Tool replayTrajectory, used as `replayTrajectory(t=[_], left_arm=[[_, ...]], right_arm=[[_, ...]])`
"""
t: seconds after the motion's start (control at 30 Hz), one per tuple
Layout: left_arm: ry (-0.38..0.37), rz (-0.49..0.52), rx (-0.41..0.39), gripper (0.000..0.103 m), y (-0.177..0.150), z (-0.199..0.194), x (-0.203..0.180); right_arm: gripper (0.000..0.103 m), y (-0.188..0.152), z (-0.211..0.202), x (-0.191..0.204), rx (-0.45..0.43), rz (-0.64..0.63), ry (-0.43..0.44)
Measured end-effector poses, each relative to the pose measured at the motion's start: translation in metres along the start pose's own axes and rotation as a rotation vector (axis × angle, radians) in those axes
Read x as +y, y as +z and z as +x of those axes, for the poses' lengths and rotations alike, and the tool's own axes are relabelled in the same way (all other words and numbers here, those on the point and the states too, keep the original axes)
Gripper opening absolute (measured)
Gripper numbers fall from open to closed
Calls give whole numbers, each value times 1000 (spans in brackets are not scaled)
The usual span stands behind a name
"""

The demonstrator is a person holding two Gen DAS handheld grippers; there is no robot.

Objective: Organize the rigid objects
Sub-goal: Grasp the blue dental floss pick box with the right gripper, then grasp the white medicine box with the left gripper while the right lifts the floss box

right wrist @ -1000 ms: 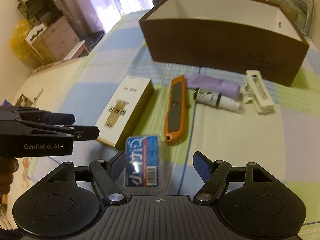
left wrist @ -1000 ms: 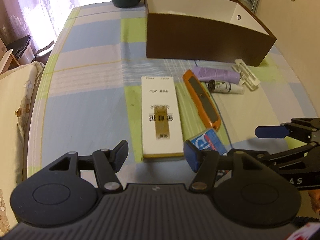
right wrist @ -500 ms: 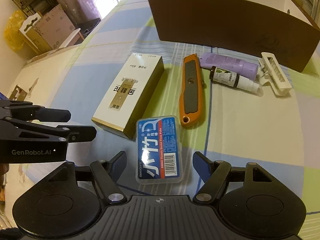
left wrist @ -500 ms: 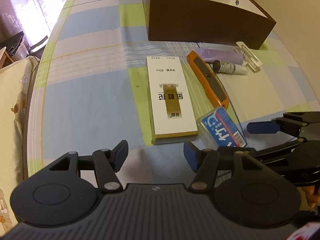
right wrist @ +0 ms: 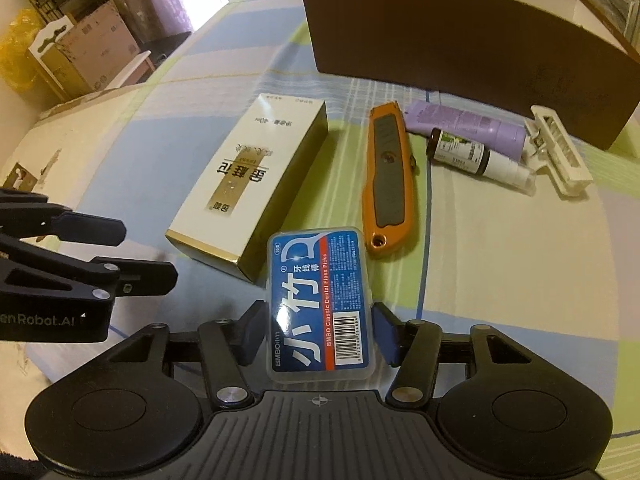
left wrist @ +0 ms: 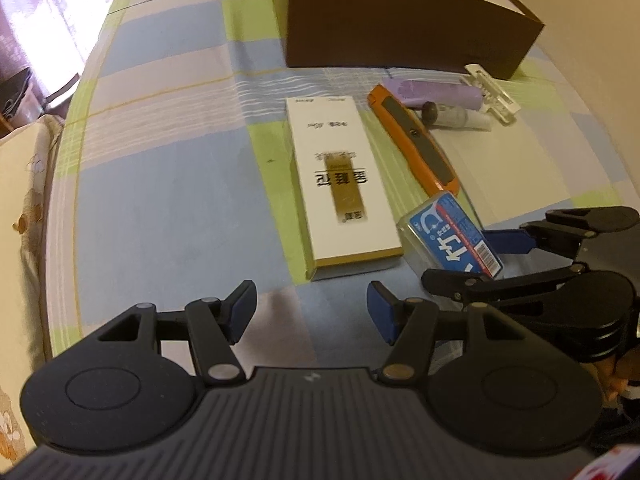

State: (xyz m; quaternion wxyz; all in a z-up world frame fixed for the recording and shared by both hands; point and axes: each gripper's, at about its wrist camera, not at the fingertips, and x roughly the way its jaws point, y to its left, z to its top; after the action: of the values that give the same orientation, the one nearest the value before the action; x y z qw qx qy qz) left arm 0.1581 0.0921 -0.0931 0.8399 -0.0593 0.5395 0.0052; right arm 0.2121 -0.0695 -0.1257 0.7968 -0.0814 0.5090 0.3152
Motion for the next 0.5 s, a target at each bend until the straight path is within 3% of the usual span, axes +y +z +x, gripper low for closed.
replayTrajectory(t=[0.23, 0.5], left_arm=[[-58, 37, -35, 58, 14, 1, -9], [-53, 34, -22, 58, 44, 24, -14]], right_arm=[[52, 5, -22, -9, -66, 22, 0], [52, 7, -39, -39, -121, 129, -41]])
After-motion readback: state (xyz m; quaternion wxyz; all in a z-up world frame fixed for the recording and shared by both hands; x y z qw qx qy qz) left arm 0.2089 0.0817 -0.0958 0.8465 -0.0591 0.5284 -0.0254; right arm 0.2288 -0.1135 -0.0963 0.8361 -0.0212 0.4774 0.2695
